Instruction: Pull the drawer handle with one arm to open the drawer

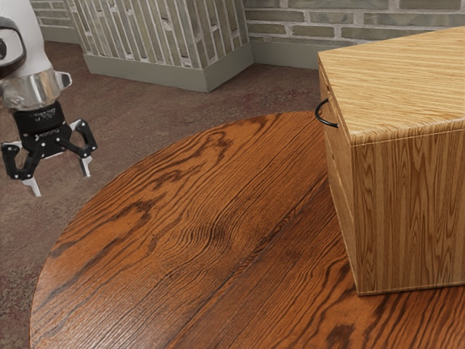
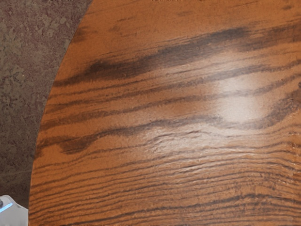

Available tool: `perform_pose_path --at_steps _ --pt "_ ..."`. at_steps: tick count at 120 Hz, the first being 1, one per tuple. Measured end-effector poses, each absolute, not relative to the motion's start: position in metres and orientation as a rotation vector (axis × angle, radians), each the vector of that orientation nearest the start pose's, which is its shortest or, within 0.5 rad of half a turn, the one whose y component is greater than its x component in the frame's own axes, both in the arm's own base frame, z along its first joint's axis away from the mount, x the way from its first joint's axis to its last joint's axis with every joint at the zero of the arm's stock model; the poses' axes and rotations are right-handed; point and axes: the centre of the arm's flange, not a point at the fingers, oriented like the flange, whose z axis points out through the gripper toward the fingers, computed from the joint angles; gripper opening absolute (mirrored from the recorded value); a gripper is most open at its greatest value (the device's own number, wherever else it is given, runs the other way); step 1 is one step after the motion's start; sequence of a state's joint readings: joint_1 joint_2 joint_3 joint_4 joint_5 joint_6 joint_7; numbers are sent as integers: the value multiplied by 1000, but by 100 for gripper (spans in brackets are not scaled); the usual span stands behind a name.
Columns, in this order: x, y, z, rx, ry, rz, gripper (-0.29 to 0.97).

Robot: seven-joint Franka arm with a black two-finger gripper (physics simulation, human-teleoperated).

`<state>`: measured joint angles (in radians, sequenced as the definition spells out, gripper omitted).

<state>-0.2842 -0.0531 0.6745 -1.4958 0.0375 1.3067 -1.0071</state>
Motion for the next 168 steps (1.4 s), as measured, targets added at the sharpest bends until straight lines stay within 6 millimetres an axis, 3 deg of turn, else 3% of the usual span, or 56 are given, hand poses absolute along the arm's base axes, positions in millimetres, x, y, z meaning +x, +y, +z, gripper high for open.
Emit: perform_pose_path --at_steps 11,32,41,48,56,69,78,83,103,116,133,148,154,168 --pt "483 188 663 -2296 -2079 136 68" --pt "492 184 669 -2103 -2257 28 68" --pt "485 186 704 -2054 -2355 -79 68" --pt "471 179 756 -2046 -2434 -218 68" --pt "464 139 795 -2132 -2393 -337 68" --pt "472 55 809 -2400 -2120 -389 68" --pt "473 -25 810 -2616 -1852 -393 68" --pt "471 -56 808 -2697 -1733 -389 68" --pt "475 -114 785 -2809 -1439 -349 68" --pt "486 -118 781 -2841 -1377 -395 68" --pt "521 -76 775 -2837 -1464 -477 68" --pt "568 -55 743 -2851 -1516 -498 68" --pt "579 -70 735 -2899 -1480 -505 68" --pt "583 -140 725 -3047 -1286 -534 68"
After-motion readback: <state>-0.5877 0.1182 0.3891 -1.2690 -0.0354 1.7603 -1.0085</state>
